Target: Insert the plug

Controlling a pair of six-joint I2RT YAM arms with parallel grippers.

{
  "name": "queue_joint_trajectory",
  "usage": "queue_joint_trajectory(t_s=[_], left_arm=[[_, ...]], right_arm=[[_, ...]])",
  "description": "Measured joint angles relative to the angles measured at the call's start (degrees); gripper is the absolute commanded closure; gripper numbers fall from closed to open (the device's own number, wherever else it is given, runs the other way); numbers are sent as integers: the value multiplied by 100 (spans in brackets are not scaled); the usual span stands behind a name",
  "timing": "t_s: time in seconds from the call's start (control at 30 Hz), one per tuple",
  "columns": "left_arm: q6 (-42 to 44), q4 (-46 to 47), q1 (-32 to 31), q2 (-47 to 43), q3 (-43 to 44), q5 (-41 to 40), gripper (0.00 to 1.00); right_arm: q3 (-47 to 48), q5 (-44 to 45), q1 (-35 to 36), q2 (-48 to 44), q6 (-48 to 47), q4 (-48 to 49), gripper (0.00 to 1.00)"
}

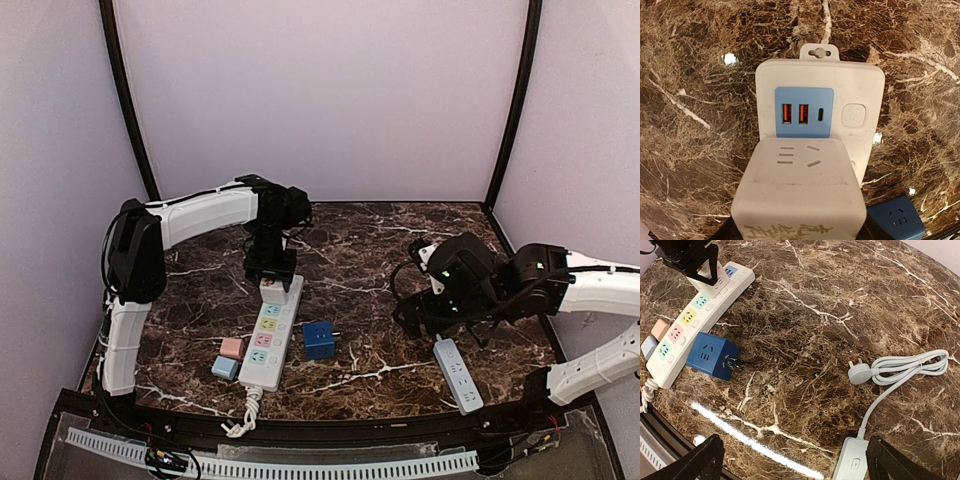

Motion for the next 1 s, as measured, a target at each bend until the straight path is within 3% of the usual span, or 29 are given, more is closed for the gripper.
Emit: queue_joint_trajectory(t_s=[0.2,0.37,0.63,0.67,0.73,0.8,1.0], left_arm=[[-9,-87,-4,33,125,-2,98],[-11,-94,-7,13,155,-31,86],[-13,-153,-28,9,216,-151,44],[-13,-166,-31,9,232,-157,29],[-13,-177,-35,9,245,-184,8],[-9,-197,-35,13,243,-275,2],[-39,-260,-20,-79,358,-317,1]], right_arm=[[0,0,0,-66,61,-4,1],[0,2,0,-208,85,-13,1],[2,87,0,-420,83,-153,1],[2,92,0,-461,83,-170,1],[2,98,0,-570,83,-192,1],[2,111,0,-675,85,-225,1],[2,151,0,-949,85,-343,1]])
